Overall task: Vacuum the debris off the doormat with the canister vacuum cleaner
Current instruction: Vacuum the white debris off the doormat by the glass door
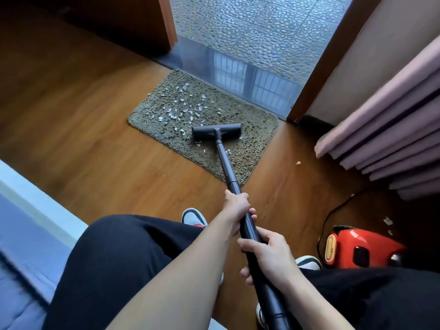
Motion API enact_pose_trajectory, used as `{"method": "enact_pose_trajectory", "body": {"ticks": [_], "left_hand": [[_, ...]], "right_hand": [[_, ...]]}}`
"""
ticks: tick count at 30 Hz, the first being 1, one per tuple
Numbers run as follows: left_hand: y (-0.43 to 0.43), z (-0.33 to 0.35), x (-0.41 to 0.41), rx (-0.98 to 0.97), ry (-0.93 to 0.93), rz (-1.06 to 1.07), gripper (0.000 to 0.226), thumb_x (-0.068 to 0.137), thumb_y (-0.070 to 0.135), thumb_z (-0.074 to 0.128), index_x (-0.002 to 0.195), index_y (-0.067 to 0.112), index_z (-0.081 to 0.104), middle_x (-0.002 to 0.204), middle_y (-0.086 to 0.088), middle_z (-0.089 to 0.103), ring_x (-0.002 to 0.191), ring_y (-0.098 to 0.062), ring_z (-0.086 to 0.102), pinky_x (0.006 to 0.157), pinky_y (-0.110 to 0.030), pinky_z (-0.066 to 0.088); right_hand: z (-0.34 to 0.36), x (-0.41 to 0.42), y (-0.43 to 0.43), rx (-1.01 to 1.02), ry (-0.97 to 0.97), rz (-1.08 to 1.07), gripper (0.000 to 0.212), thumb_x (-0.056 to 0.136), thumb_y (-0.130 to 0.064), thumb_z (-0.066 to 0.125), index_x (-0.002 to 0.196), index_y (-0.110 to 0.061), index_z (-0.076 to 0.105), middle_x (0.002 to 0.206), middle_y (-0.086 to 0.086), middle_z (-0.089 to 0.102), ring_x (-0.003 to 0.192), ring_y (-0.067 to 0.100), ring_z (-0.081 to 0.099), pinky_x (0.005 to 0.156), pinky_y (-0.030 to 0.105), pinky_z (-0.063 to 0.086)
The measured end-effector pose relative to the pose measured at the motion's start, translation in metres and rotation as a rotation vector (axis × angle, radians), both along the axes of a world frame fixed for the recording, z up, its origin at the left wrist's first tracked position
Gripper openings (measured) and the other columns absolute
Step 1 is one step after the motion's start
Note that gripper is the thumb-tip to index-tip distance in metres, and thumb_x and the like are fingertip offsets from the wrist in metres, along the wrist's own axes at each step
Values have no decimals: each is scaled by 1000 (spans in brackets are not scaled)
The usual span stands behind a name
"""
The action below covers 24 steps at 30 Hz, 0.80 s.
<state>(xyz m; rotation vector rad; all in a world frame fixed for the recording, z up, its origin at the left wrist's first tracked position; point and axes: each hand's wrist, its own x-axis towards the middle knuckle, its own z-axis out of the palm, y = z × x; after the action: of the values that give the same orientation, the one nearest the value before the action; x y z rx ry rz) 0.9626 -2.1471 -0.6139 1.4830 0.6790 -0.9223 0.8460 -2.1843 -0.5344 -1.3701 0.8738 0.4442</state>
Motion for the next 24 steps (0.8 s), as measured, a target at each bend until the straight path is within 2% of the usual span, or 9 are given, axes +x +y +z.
{"method": "enact_pose_trajectory", "body": {"ticks": [7, 11, 21, 24], "left_hand": [[-7, -9, 31, 28, -34, -21, 16, 101, 12, 42, 116, 10, 39, 80, -8, 45, 48, -14, 46, 40, -22, 43], [-8, -9, 34, 24, -35, -17, 10, 101, 12, 43, 109, 13, 37, 80, -8, 45, 48, -14, 46, 41, -23, 44], [4, 5, -6, 1, 24, -12, 14, 100, 13, 45, 112, 13, 39, 77, -7, 45, 49, -14, 47, 41, -23, 45], [12, 8, -27, 3, 33, -9, 13, 99, 14, 46, 110, 14, 39, 76, -7, 46, 49, -14, 48, 42, -24, 46]], "right_hand": [[-7, 27, -2, 26, 3, -43, 13, 90, -7, 66, 102, -2, 64, 71, 15, 61, 46, 29, 62, 44, 33, 54], [-8, 29, -3, 15, 3, -47, 12, 91, -8, 66, 102, -4, 65, 72, 14, 61, 46, 29, 62, 43, 31, 52], [6, -8, 4, 4, 4, -11, 12, 90, -6, 65, 101, -1, 64, 58, 8, 60, 46, 30, 63, 42, 29, 51], [11, -29, 9, -5, 6, 6, 12, 90, -6, 65, 101, -2, 64, 64, 11, 60, 45, 30, 63, 41, 28, 50]]}}
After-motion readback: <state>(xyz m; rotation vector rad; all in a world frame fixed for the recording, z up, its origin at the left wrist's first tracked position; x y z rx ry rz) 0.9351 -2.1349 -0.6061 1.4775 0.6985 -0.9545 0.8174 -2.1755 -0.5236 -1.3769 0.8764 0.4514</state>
